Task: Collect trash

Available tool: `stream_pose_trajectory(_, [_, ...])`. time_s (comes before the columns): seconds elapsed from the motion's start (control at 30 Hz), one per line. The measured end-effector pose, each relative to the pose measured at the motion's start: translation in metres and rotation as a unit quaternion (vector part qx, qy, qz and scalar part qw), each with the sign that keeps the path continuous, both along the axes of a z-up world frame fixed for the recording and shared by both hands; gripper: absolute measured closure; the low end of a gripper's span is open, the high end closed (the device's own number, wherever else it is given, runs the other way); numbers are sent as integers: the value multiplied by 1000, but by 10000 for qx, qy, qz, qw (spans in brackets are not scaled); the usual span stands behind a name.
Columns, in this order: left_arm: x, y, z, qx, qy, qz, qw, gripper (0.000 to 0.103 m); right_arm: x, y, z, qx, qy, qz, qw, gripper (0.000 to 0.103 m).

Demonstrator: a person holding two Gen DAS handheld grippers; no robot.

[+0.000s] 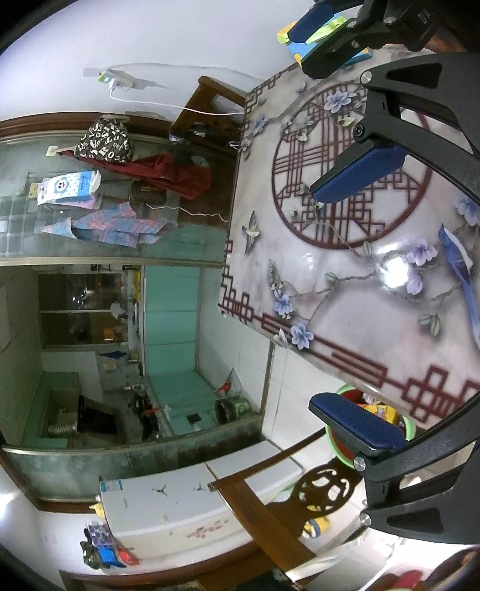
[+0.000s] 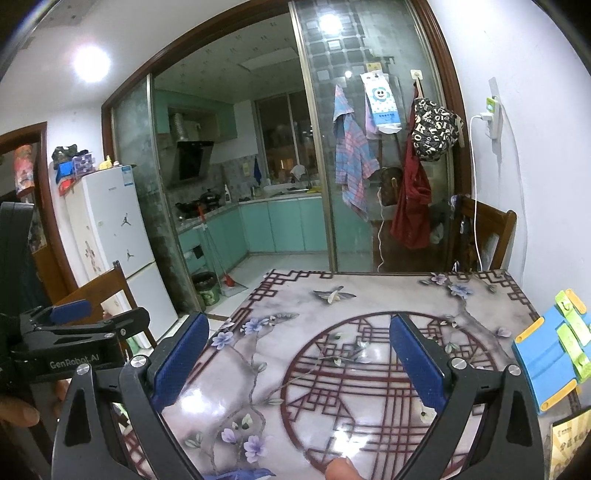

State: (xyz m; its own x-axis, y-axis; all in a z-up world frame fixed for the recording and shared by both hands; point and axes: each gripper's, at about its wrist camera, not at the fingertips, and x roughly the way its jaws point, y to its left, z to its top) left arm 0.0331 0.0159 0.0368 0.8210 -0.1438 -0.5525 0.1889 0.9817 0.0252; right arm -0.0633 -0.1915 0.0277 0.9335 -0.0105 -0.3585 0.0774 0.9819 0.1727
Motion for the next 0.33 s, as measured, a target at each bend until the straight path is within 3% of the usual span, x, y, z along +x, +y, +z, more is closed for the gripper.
stream_pose_trajectory(0.33, [7, -12, -8, 23, 106, -89, 9999, 0, 3, -7, -5, 28, 34, -42, 10000, 4])
